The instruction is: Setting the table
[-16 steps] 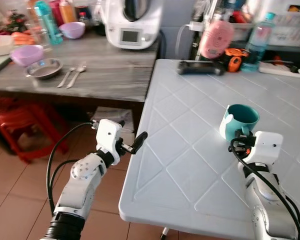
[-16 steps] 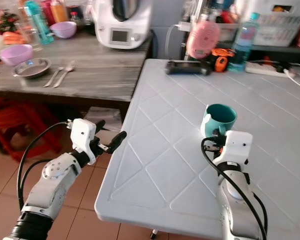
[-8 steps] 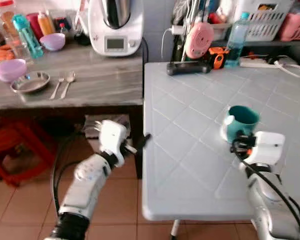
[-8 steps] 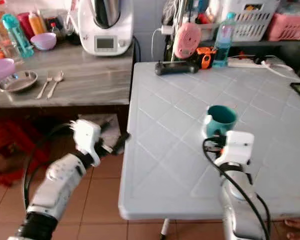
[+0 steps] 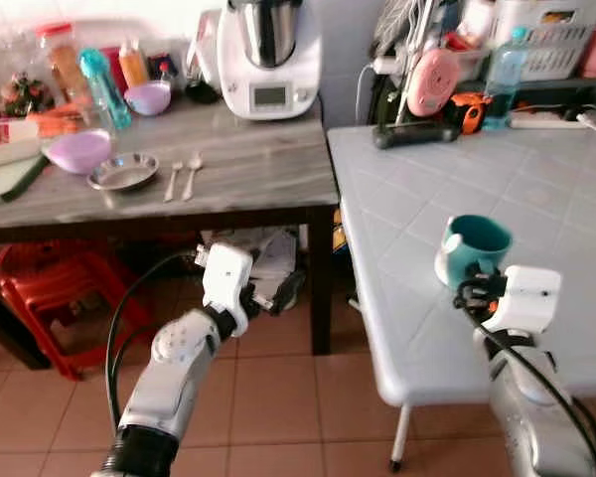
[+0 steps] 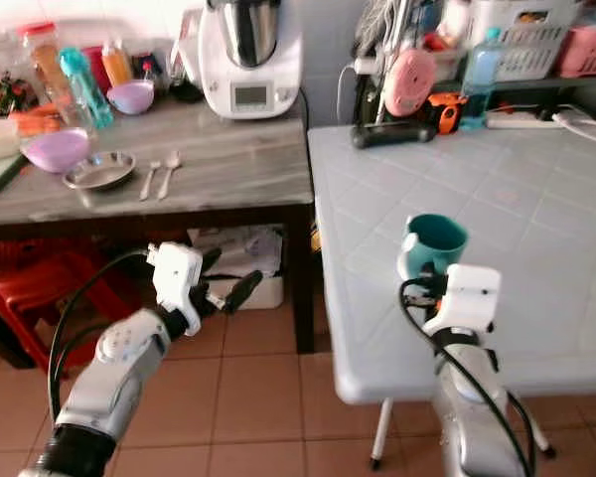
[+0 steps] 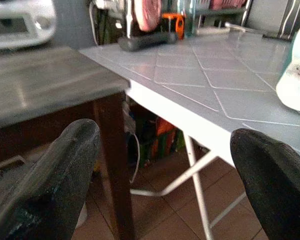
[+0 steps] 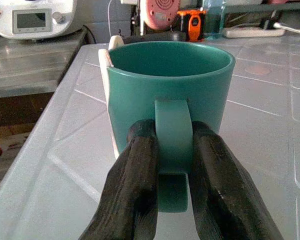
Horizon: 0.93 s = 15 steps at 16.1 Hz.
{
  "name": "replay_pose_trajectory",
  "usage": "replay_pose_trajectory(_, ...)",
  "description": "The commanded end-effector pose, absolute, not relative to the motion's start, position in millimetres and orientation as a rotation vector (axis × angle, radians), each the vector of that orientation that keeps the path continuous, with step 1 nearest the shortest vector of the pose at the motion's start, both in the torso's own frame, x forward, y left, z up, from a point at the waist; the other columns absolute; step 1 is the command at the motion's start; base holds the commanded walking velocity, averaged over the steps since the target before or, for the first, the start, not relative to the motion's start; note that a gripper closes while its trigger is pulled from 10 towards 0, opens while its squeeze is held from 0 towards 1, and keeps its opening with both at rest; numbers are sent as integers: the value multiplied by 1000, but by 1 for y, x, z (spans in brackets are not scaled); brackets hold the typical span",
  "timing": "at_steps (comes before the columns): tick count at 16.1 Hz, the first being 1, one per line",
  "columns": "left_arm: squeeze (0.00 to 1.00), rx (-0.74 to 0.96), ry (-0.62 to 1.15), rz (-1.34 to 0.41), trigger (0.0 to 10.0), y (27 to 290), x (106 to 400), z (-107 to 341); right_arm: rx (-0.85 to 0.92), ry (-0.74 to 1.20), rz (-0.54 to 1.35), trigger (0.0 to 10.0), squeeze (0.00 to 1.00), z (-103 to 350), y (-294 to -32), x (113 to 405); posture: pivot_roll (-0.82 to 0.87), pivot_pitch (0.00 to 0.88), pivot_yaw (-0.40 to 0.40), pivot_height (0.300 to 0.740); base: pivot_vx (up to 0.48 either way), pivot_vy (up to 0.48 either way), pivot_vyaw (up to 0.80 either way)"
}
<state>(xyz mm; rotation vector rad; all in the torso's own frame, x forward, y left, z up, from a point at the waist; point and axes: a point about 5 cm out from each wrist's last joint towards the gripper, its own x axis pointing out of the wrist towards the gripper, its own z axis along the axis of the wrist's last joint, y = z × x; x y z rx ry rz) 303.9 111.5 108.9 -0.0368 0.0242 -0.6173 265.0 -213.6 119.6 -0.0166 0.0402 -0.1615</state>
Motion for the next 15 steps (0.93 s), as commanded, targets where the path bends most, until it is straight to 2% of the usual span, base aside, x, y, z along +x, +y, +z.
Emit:
replay_pose_trajectory(1,0,-12,22,-593,10000,120,305,110,-11,4,-134,10000,0,128,-205,268,-70,0,33,740,0,480,0)
replay_pose_trajectory(5,0,-11,-6,-518,10000,122,309,112,-36,9,-152,10000,0,126,-210,262,-66,0,33,740,0,466,0)
replay_pose_trajectory(9,0,-10,14,-374,10000,140,310,104,-55,-29,-160,10000,0,139,-209,252,-69,0,39,740,0,430,0)
replay_pose_trajectory(15,0,8,29,-344,10000,147,300,96,-68,-27,-171,10000,0,140,-206,235,-65,0,45,740,0,386,0)
